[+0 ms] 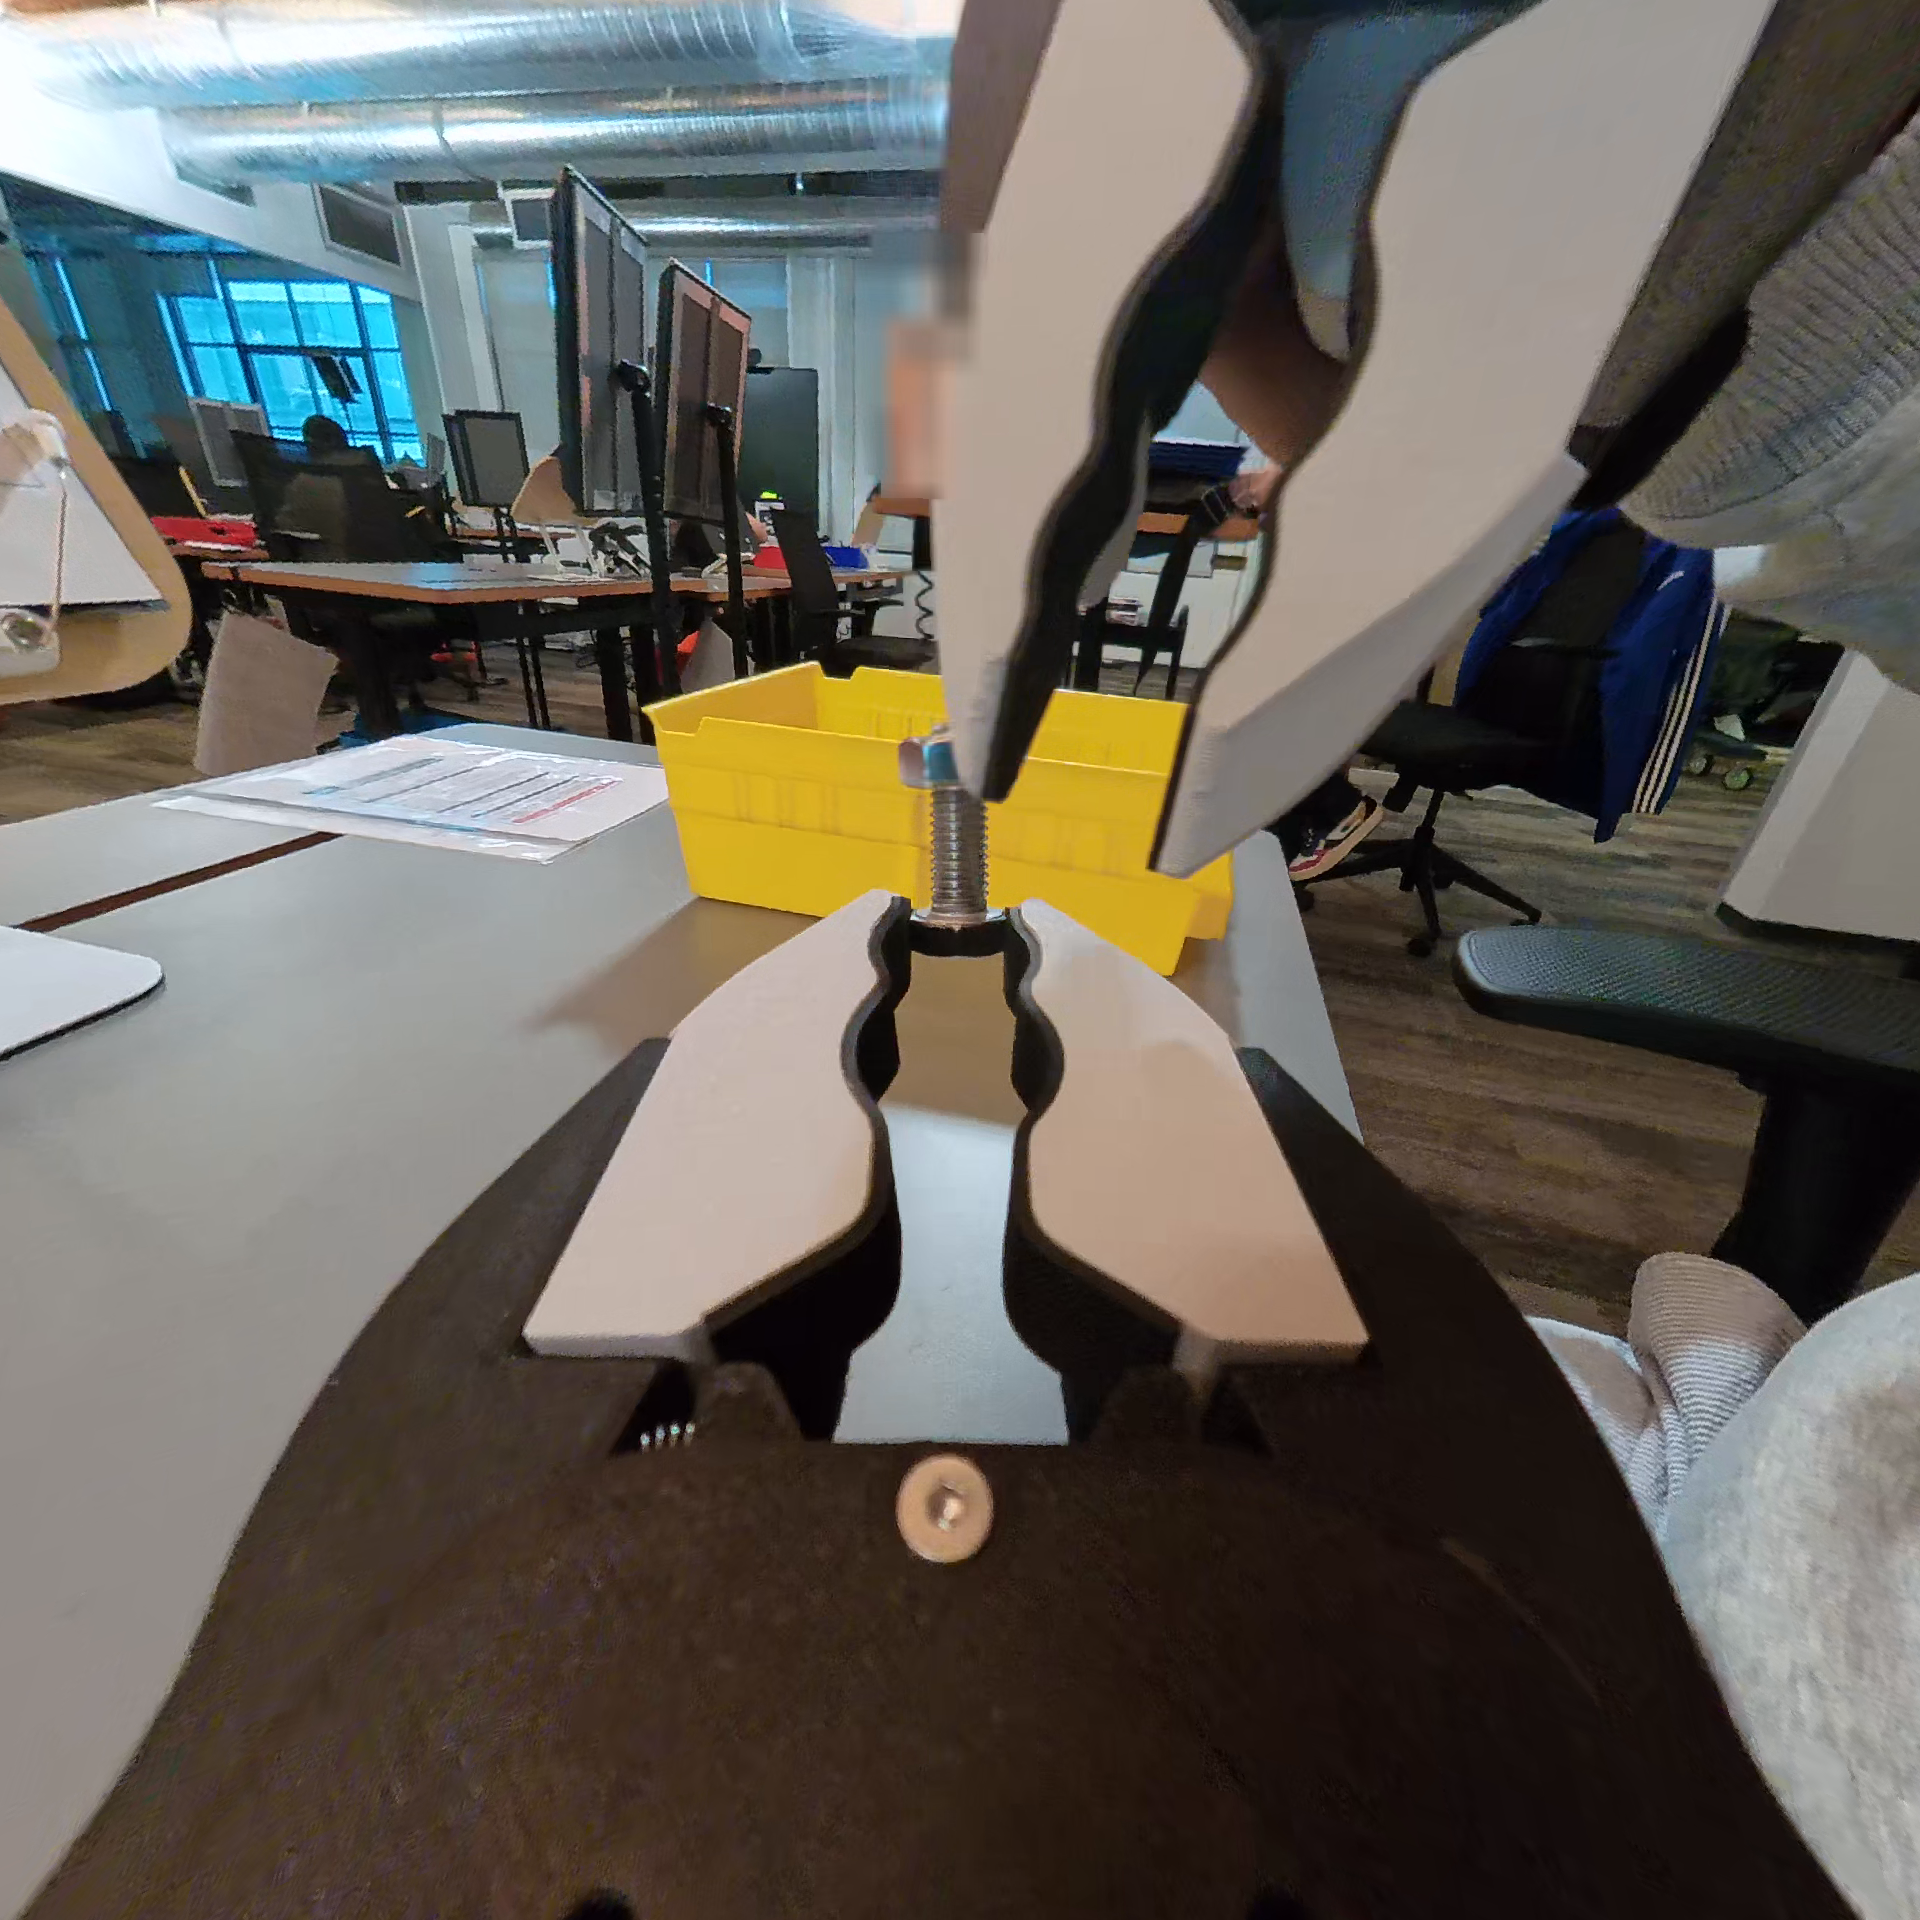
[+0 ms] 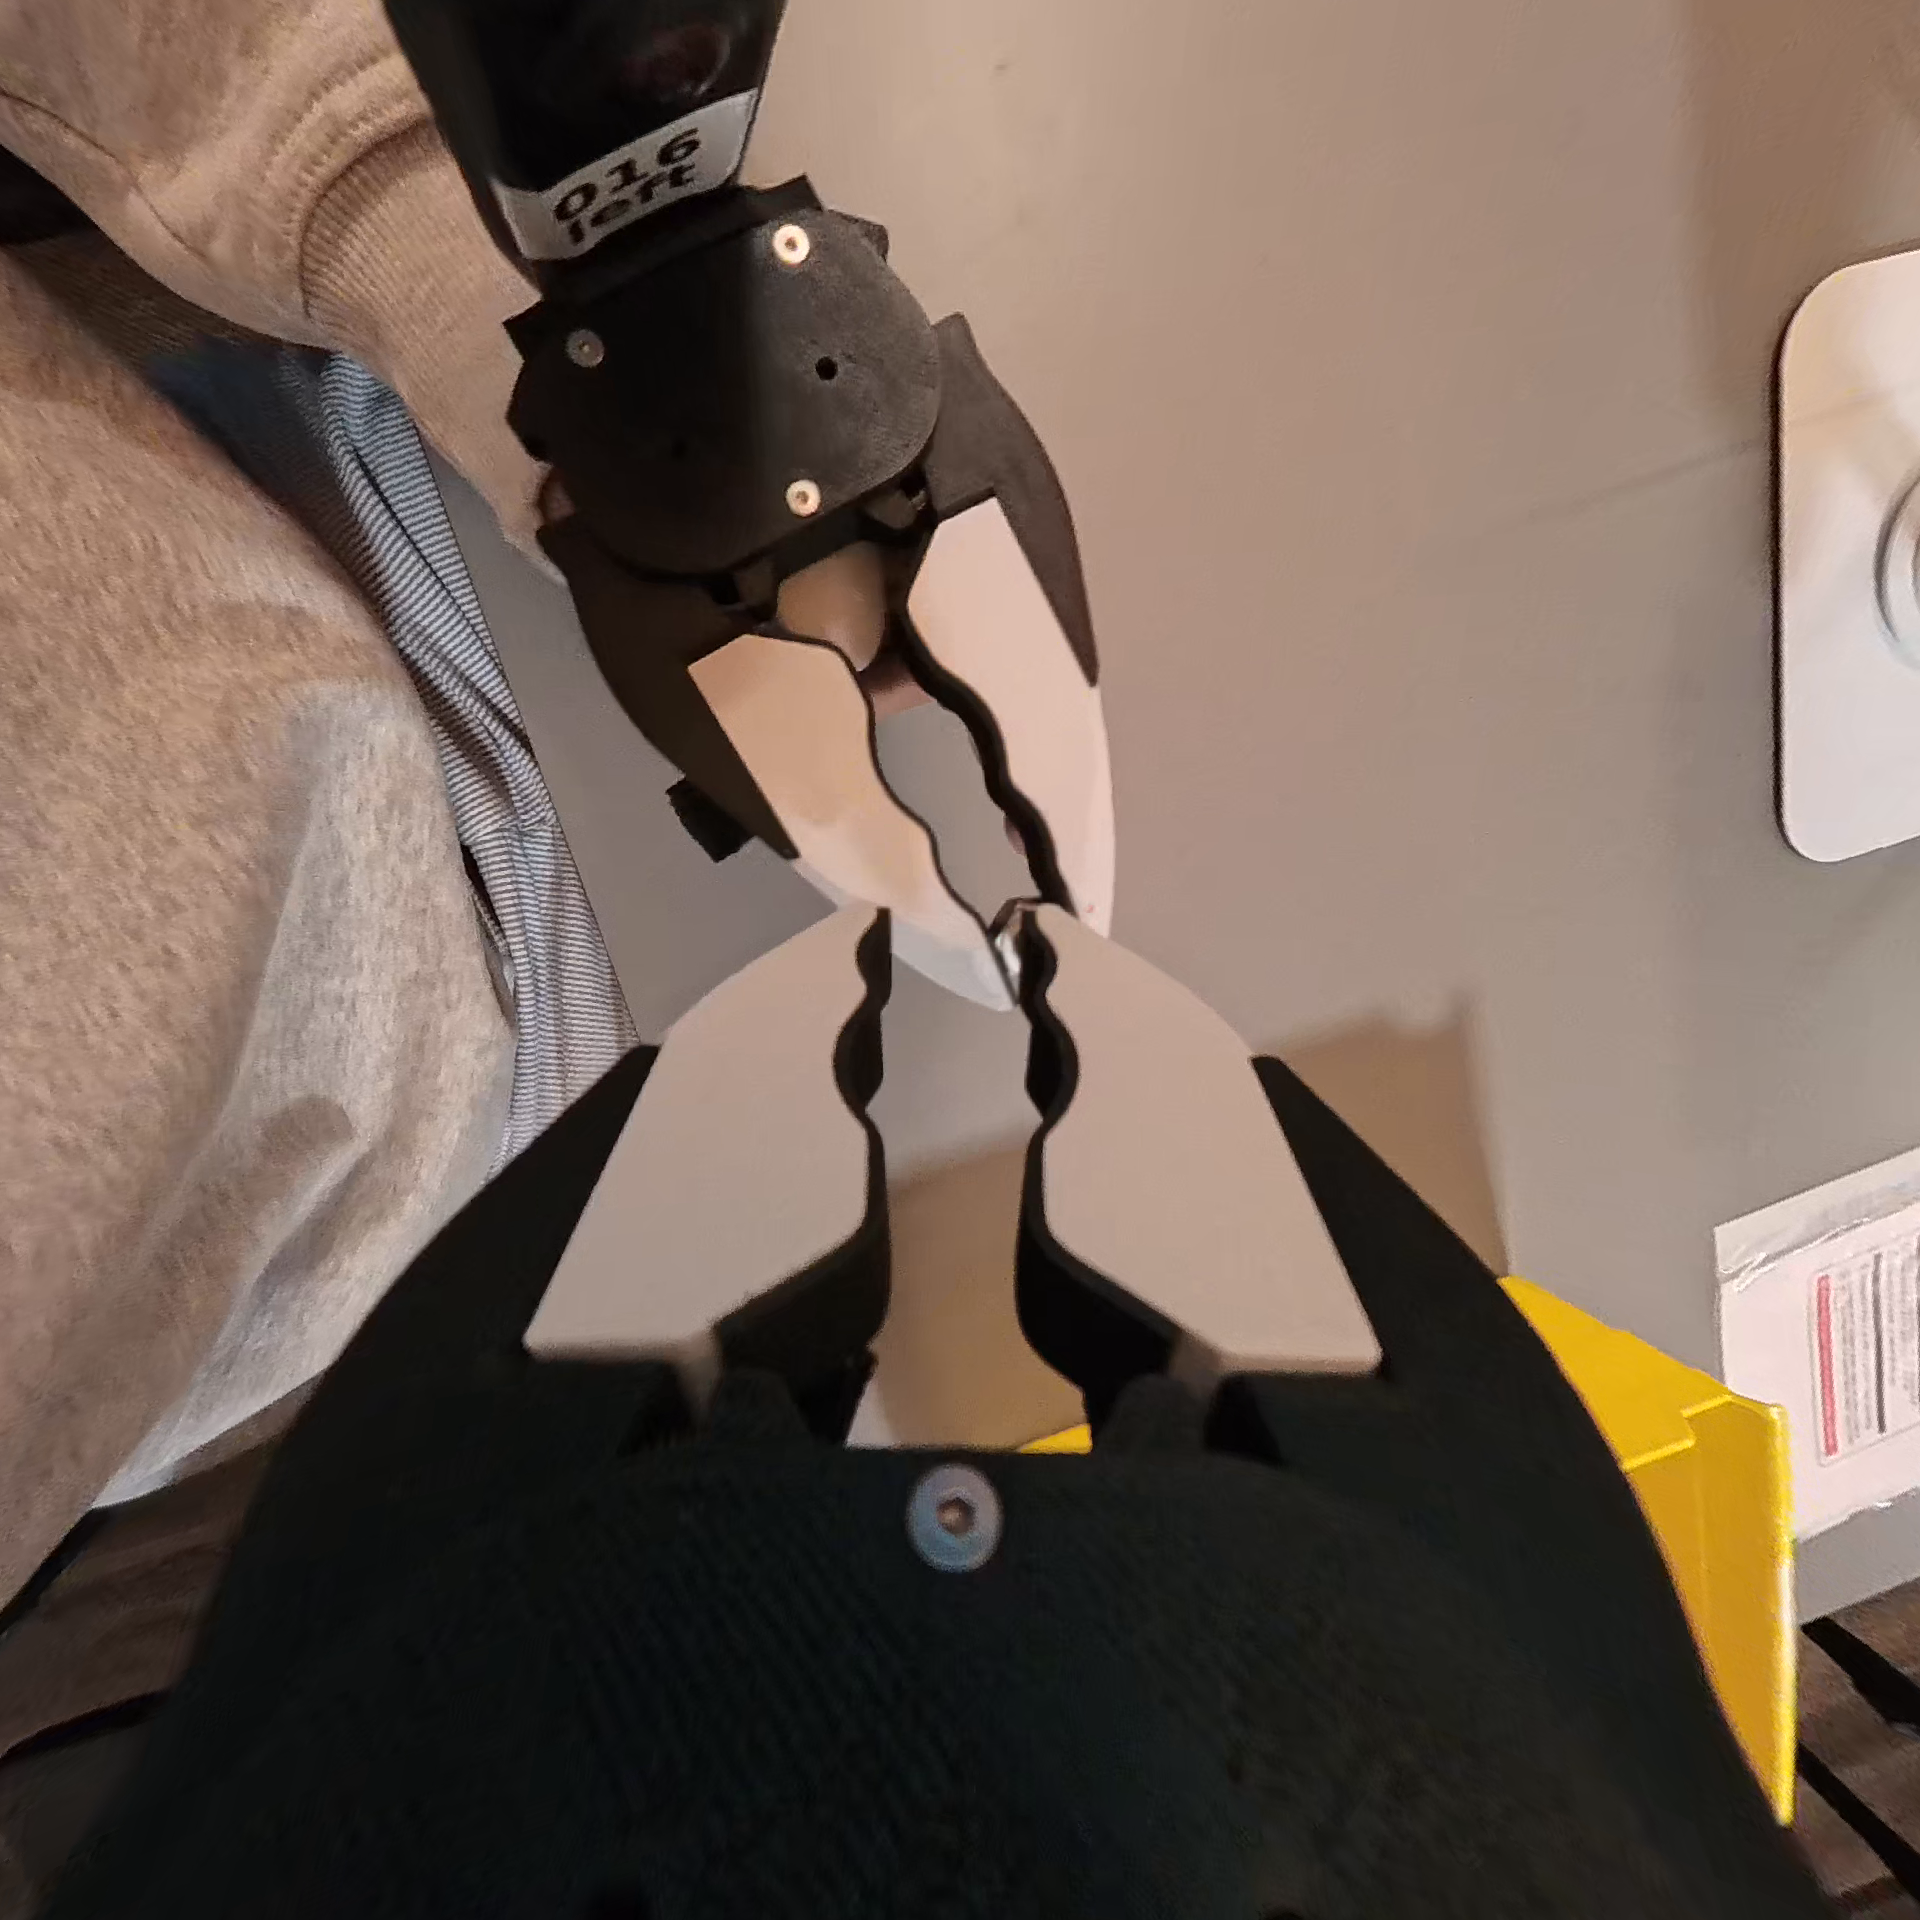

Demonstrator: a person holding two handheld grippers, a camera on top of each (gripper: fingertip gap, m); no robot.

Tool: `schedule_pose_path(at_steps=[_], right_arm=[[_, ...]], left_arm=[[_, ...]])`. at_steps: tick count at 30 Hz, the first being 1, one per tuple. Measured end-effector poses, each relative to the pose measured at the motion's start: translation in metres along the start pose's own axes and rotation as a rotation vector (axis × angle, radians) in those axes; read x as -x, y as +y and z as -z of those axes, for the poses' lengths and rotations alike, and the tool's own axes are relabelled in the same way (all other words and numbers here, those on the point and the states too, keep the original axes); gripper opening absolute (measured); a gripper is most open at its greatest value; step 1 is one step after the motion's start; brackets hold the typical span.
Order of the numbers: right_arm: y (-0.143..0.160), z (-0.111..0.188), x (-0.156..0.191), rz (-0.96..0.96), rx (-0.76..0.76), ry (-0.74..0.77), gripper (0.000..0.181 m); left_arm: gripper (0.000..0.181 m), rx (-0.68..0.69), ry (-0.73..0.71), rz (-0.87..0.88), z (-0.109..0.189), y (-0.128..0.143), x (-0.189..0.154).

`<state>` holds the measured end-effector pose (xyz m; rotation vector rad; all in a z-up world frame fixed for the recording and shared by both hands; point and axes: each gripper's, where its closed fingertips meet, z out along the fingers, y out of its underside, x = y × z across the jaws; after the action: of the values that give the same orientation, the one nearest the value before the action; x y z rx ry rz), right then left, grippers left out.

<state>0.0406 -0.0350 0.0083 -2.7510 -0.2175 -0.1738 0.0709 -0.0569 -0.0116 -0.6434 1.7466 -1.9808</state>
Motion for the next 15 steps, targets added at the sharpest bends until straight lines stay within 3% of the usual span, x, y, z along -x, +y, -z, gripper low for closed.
schedule_pose_path(at_steps=[15], right_arm=[[0.015,0.004,-0.018,-0.094,0.033,0.045,0.022]], left_arm=[[0.017,-0.042,-0.003,-0.001,0.003,-0.007,0.001]])
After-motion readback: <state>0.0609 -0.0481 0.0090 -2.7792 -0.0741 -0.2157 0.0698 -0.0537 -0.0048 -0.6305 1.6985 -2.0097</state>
